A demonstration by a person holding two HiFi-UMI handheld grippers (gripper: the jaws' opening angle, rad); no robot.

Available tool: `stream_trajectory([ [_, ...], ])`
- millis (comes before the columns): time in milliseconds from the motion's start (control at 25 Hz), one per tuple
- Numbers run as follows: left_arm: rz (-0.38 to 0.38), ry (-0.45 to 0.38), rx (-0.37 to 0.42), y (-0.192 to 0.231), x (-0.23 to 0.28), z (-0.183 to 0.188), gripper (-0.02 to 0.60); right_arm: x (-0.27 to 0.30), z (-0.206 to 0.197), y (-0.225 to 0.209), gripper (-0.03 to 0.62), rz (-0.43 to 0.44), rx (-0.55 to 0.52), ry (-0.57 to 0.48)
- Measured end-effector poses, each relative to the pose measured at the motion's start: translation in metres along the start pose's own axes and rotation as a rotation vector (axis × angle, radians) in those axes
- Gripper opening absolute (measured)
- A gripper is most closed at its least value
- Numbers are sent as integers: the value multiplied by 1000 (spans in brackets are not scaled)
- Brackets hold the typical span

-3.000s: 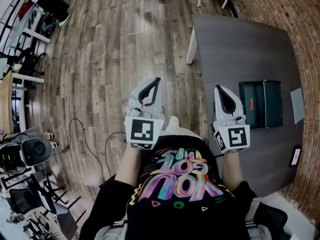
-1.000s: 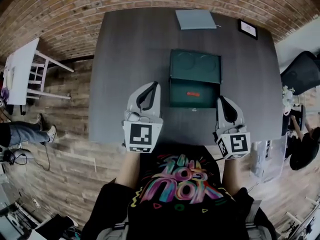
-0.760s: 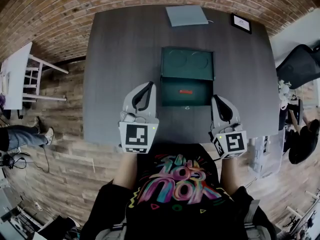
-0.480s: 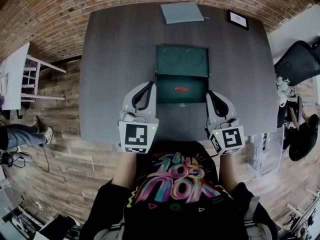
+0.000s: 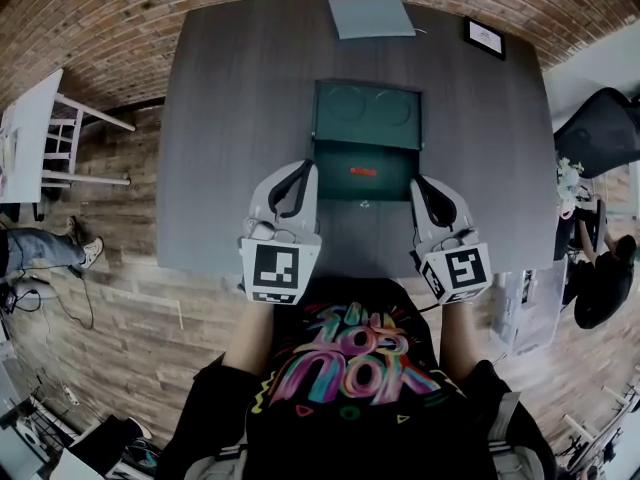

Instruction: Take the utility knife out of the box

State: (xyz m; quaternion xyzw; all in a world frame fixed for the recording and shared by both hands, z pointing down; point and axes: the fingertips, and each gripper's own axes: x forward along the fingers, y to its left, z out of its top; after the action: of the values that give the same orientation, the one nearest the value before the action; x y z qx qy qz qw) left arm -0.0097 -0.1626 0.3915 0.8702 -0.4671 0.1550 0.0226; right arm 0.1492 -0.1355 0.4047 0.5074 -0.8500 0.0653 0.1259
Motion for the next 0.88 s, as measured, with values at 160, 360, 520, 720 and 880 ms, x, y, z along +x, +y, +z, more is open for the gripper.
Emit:
stream_trajectory([
  [160,1,8,0,-2,-1,-4,0,5,0,3,0,28,9,-3],
  [360,2,11,-15,-5,1,-6,0,13,-7,3,0,53,31,20],
  [520,0,16,-19,-5,3,-9,0,20,-13,4,32,77,42,41],
  [720,2,19,-38,-5,4,-11,0,29,-22,10,67,122,35,78],
  [880,6,19,-47,-5,5,-12,0,36,-29,15,86,165,4,114],
])
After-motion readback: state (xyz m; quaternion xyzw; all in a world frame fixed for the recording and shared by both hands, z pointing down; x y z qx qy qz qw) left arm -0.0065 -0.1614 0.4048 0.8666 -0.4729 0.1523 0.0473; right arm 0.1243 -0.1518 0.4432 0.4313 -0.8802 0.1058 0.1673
